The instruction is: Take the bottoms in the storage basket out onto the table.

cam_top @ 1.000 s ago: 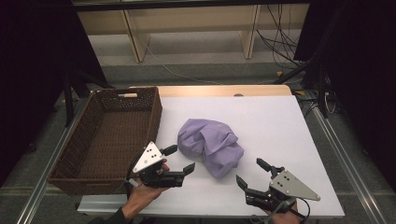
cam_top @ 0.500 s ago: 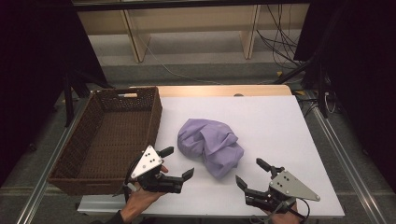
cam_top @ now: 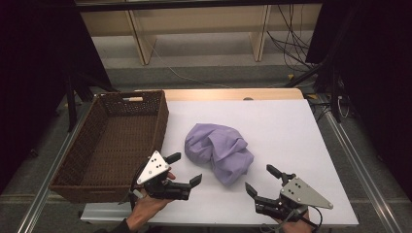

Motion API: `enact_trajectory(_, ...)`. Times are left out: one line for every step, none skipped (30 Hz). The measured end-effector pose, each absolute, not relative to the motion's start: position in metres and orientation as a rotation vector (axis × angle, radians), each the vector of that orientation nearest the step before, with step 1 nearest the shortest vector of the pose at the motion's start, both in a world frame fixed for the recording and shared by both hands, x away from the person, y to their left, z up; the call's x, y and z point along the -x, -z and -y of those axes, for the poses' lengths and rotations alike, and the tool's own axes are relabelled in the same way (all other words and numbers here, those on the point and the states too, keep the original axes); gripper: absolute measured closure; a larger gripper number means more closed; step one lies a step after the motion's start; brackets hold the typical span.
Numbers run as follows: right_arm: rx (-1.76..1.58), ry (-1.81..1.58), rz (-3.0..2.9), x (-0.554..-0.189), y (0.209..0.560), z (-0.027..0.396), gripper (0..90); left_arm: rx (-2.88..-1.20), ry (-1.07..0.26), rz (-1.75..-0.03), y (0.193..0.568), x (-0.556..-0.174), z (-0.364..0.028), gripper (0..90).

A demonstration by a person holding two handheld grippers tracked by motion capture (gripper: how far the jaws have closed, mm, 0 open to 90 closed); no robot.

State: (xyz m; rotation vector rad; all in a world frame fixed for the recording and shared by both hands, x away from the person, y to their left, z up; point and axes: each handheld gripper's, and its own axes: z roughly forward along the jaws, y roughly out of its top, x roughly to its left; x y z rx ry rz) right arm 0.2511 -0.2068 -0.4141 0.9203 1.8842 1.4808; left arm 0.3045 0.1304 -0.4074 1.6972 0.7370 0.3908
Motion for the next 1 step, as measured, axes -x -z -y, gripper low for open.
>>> enact_trajectory(-0.921, -1.482, -1.883, -0.2511, 0.4141, 0.2069, 18.6, -1.696, -0.391, -0.736, 0.4073, -0.3044, -0.1303, 3.0)
